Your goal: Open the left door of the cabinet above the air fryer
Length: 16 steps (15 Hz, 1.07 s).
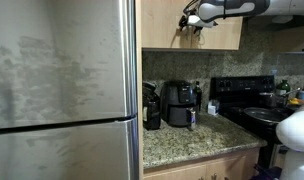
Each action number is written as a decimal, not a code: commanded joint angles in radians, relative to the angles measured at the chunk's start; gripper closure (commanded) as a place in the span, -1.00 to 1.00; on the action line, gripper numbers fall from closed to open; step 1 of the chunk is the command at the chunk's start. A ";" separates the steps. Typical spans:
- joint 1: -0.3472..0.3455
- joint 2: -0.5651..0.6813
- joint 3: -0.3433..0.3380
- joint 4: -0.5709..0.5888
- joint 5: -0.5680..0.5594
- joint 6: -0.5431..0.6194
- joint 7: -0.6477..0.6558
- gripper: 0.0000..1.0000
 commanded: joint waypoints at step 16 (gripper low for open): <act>0.091 -0.003 -0.091 -0.026 -0.180 0.028 0.064 0.92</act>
